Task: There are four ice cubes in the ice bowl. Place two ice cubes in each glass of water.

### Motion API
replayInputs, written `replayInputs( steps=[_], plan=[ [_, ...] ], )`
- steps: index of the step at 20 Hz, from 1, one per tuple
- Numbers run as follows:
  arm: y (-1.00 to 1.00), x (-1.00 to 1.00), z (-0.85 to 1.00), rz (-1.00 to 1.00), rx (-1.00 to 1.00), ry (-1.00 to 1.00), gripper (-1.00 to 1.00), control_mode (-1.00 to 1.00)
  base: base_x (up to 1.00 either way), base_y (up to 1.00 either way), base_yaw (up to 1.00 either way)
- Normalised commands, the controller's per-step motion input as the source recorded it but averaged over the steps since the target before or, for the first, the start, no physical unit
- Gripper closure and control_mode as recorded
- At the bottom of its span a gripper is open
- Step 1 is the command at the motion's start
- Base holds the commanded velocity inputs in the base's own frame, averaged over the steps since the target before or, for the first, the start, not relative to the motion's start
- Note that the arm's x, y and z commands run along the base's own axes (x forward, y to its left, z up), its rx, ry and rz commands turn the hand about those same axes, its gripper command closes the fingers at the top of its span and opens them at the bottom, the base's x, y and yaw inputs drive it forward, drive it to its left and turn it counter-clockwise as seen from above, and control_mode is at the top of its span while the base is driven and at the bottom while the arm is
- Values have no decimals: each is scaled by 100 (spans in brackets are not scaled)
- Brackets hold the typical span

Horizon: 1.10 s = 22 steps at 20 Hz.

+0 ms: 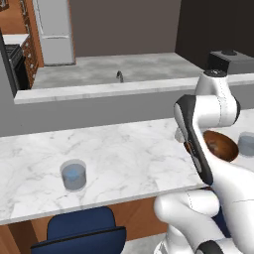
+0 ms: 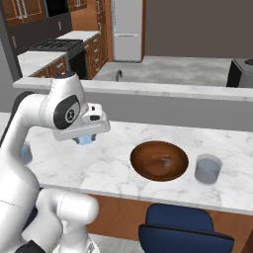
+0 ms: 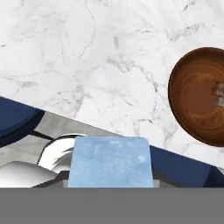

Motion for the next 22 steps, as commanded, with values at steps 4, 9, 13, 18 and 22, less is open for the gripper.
replayInputs(
  steps=[4,9,13,18,22],
  plan=[
    [97,0,12,24,2,0,100,-100,0,0,0],
    [89,30,4,19,4,0,100,-100,0,0,0],
    [92,41,5,14,3,1,100,-100,0,0,0],
    [88,57,-3,13,0,7,100,-100,0,0,0],
    [58,51,-14,10,0,7,100,-100,0,0,0]
  ],
)
